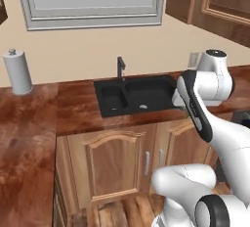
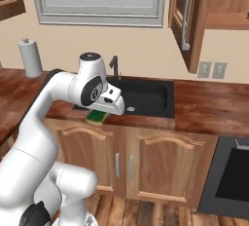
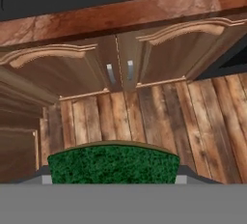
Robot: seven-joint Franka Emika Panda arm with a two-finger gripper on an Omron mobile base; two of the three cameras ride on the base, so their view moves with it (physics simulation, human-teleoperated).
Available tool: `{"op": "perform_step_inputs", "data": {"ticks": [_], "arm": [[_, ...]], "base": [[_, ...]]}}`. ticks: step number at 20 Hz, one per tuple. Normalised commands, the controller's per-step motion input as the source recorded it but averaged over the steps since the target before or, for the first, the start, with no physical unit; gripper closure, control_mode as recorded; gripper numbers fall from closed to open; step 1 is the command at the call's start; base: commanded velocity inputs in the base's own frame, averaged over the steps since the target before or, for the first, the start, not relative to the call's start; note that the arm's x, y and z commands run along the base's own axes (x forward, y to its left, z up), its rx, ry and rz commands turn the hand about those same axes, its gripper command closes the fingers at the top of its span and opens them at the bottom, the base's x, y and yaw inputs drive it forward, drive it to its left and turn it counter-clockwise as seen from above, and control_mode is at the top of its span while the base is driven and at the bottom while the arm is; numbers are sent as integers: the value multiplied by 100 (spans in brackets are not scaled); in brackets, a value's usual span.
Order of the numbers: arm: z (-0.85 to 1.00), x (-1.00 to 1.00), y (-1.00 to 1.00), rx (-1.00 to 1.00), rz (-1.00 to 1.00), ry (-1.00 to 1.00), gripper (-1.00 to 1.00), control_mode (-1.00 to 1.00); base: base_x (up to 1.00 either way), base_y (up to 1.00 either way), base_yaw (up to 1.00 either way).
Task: Pick up the sponge and sponge from the sink, and place them back in the cabinet, and close the cabinet doors.
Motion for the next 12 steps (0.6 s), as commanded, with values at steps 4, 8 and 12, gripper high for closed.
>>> {"op": "perform_step_inputs", "data": {"ticks": [4, 8, 12], "arm": [[0, 0, 0, 0, 0, 0, 100, 100], [0, 0, 0, 0, 0, 0, 100, 100], [0, 0, 0, 0, 0, 0, 100, 100]], "base": [[-65, 0, 0], [-64, 0, 0], [-65, -3, 0]]}}
